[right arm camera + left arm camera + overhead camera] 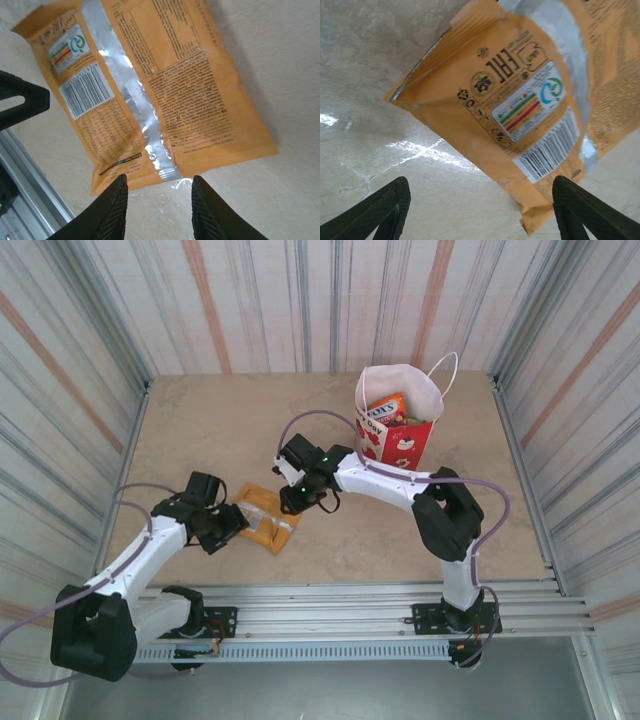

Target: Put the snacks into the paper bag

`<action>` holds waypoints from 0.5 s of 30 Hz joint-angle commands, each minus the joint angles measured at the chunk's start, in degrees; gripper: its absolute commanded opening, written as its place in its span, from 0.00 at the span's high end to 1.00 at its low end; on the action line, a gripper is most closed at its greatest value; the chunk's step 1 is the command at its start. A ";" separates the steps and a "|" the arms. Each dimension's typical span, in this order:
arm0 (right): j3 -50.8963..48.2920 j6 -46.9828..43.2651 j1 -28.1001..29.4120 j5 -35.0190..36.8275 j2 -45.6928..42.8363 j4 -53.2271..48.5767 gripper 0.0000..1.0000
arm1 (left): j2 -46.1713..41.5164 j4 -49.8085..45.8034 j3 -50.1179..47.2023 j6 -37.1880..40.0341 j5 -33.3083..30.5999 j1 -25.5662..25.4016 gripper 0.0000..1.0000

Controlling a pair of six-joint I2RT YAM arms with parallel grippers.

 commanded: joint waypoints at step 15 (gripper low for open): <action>2.78 0.79 0.76 -4.02 9.95 0.58 0.67 | 6.09 16.49 -6.97 -2.18 3.23 0.36 0.34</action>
